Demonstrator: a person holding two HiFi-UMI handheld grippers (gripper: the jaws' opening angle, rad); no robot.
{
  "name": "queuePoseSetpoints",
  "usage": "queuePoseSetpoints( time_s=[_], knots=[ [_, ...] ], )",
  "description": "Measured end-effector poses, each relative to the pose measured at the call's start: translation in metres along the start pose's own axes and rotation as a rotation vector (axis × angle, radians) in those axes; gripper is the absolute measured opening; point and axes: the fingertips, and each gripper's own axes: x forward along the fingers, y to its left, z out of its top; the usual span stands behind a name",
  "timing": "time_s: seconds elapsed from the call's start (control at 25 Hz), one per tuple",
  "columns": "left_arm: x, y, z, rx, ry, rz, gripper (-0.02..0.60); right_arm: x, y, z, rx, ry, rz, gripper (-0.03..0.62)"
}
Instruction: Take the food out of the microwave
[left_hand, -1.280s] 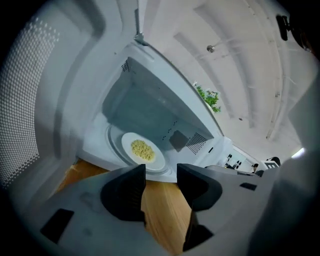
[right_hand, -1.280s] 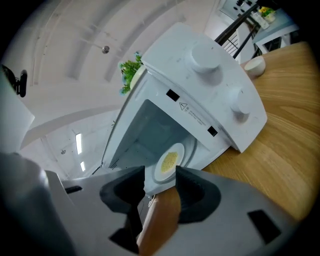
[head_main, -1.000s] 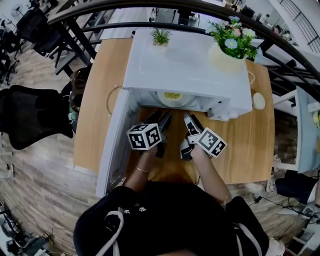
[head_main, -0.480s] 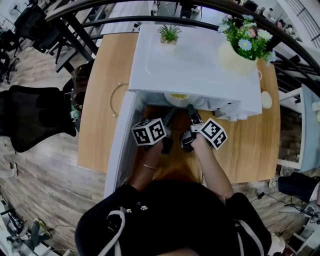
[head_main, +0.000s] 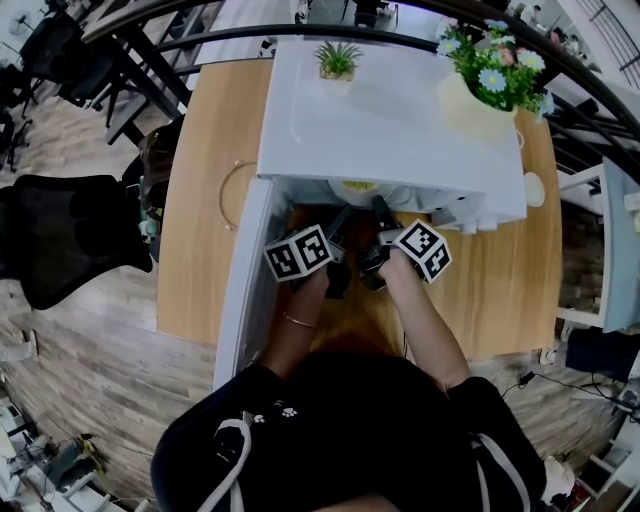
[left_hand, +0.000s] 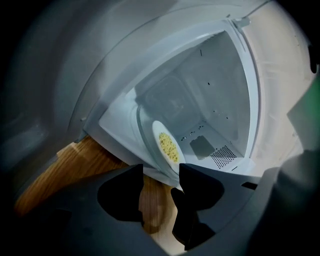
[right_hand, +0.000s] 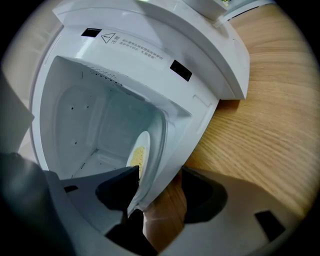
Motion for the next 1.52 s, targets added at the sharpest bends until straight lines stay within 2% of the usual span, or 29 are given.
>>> queuePoseSetpoints(
  time_s=[0.2, 0.72, 1.36, 1.52],
  knots=[
    [0.002, -0.002, -0.001, -0.020, -0.003, 0.004, 0.204, -0.003, 0.001, -0.001, -0.009, 0.026, -0.009, 0.242],
    [0.005, -0.010, -0.014, -0.051, -0.007, -0.002, 0.204, -0.023, 0.011, -0.004, -0.008, 0.059, 0.062, 0.048],
    [0.005, -0.018, -0.027, -0.059, 0.002, -0.011, 0.198, -0.049, 0.005, -0.006, 0.119, 0.112, 0.129, 0.023],
    [0.005, -0.026, -0.033, -0.060, -0.001, -0.020, 0.138, -0.056, 0.002, -0.006, 0.134, 0.123, 0.141, 0.023]
  ],
)
